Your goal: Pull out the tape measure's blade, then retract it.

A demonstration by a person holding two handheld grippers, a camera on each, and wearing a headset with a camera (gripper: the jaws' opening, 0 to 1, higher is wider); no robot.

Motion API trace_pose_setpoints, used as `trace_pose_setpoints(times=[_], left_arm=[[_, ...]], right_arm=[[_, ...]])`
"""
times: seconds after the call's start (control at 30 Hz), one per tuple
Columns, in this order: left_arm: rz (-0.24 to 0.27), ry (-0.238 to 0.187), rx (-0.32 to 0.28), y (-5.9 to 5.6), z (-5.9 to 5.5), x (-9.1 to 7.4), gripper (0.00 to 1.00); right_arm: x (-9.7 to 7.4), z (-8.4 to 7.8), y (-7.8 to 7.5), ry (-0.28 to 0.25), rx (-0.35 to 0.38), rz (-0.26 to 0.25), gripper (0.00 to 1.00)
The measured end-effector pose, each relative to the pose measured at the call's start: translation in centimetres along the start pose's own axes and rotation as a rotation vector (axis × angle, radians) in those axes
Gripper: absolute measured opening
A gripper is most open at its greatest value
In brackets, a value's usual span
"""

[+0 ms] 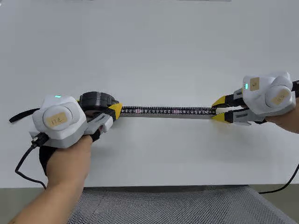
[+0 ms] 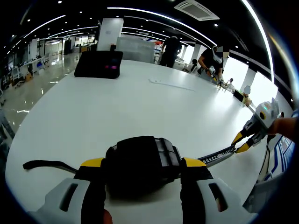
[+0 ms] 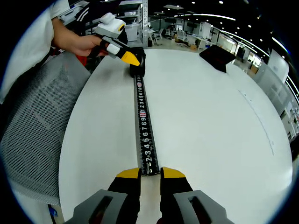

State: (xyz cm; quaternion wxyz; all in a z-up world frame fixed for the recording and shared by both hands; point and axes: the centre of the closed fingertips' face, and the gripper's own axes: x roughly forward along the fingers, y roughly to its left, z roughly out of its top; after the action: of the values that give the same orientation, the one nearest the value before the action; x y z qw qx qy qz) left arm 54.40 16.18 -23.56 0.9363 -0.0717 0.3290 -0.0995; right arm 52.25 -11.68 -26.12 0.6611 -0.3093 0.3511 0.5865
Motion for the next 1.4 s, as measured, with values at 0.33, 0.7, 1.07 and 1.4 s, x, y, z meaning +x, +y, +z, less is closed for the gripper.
trace_pose_setpoints(times=[0.33,0.7,1.07,1.4], left_arm=[[0.002,0.004,-0.001,0.01,-0.05,0.05,0.60],[0.004,0.016,0.005,-0.01,-0.11,0.01,0.59],[0.003,0.042,0.008,0.00,-0.25,0.02,0.58],[-0.004,0.039,0.004,0.01,-0.23,0.07,0.57]], right_arm=[[0.04,-0.05,-0.08,0.005,-0.017,-0.007,0.11],[0.00,-0.11,-0.32,0.011,-0.007,-0.010,0.10],[0.01,-0.26,-0.30,0.016,0.000,-0.004,0.10],[-0.01,-0.23,-0.29,0.018,0.009,-0.001,0.10]])
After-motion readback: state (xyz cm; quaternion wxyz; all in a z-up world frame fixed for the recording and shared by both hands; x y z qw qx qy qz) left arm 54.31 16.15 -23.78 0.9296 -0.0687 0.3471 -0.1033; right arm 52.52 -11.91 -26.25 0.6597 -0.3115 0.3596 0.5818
